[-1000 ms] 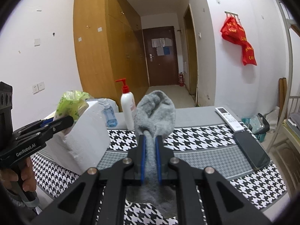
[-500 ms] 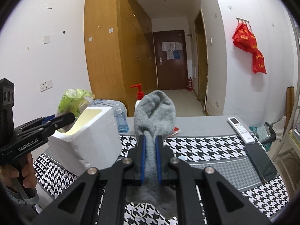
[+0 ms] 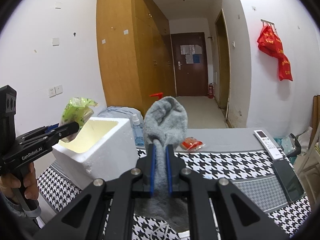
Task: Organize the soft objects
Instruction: 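Carry the green bag over the foam box while the right gripper carries the grey sock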
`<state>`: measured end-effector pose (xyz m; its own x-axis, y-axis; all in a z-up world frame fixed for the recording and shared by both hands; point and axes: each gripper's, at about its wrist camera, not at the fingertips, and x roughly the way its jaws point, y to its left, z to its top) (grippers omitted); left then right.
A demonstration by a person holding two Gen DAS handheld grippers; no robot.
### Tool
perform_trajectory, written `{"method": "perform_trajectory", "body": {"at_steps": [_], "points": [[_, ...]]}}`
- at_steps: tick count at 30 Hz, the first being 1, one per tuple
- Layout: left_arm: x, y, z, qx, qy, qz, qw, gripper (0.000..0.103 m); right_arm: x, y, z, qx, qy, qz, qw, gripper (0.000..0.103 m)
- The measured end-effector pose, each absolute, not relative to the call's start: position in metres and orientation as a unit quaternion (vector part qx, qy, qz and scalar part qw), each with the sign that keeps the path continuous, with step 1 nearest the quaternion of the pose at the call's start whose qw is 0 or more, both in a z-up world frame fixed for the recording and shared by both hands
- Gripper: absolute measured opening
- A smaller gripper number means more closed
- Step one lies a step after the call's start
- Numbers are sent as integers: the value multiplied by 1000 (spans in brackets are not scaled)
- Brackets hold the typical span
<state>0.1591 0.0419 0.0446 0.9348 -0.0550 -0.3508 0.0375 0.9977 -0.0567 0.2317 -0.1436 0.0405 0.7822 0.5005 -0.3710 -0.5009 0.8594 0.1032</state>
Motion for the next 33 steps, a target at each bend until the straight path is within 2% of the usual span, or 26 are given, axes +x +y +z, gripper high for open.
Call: {"method": "perform_trajectory", "body": {"at_steps": [33], "points": [[142, 97, 51, -31, 167, 49, 984, 30, 234, -66, 57, -31, 186, 347, 919, 13]]}}
